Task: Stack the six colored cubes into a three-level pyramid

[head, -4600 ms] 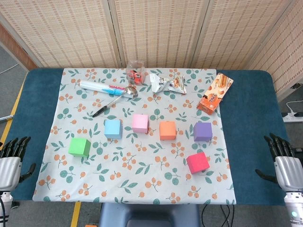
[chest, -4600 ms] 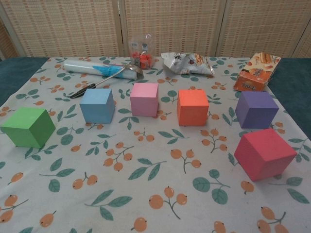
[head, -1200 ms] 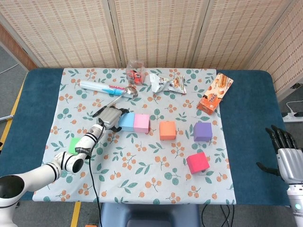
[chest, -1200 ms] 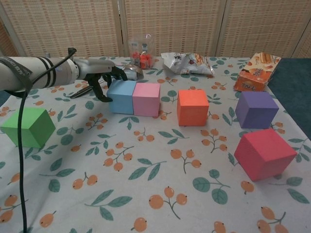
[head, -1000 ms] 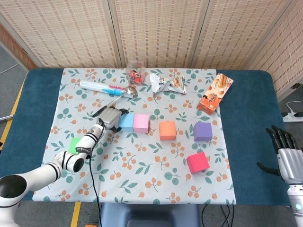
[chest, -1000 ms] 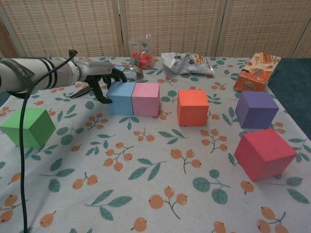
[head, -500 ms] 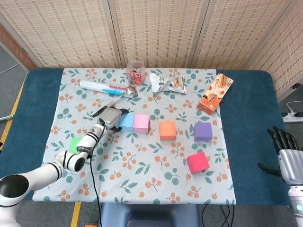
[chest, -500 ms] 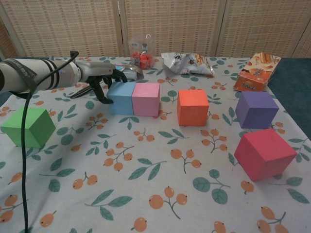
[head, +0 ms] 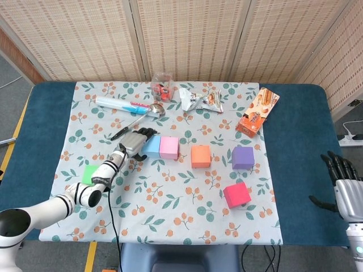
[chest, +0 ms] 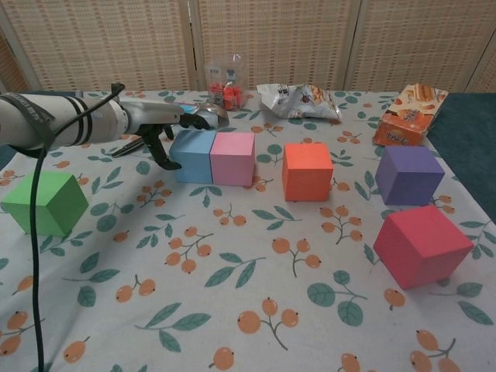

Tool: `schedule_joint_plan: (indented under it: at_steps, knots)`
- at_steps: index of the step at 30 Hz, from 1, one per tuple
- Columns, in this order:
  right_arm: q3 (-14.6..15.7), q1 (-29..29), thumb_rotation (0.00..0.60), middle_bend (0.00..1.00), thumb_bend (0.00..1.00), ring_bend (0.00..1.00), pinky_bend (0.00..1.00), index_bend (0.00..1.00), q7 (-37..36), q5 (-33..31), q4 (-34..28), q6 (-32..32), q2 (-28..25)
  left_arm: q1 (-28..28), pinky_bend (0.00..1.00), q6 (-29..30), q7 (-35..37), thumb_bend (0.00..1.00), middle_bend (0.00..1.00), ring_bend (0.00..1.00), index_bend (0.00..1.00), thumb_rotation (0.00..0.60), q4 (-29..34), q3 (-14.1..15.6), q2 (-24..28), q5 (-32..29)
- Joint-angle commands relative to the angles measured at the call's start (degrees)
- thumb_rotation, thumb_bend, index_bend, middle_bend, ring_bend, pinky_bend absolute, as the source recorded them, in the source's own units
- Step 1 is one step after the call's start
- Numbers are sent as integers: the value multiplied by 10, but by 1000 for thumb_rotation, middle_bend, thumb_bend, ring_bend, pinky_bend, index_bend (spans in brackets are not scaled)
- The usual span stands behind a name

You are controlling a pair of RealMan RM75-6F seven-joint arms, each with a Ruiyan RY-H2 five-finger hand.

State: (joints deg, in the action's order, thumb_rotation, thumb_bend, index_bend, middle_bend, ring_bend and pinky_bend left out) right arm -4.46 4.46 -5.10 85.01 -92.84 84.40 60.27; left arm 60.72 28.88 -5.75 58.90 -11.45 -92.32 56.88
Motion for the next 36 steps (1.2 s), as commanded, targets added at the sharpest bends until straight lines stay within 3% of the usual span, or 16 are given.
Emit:
schedule_joint_plan:
  at_steps: [1,7,13,21,29,36]
  knots:
    - [1,3,600,112,0,26,181,0,-1,4,-2,-4,-3,-9,142,19,-1,362,0,0,0,600,25,-2,17,-5]
    - [0,55,600,115,0,26,182,3,-45,54,-23,-60,-34,-54,120,97,-2,362,0,0,0,600,129,-7,97,1]
    - [-26,167,600,228,0,48,207,137,-65,73,-40,-187,-26,-113,115,208,-33,361,0,0,0,600,221,9,159,31]
    - [-72,309,600,228,0,54,215,105,-35,-32,-10,-376,71,-169,112,295,-55,361,0,0,50,600,307,44,212,110]
    - [-99,398,600,227,0,53,215,143,55,-150,73,-447,184,-203,112,335,-38,360,0,0,56,600,359,62,249,177]
    - [-98,443,600,226,0,55,215,182,97,-235,148,-484,238,-215,110,335,-7,361,0,0,56,600,376,61,267,195]
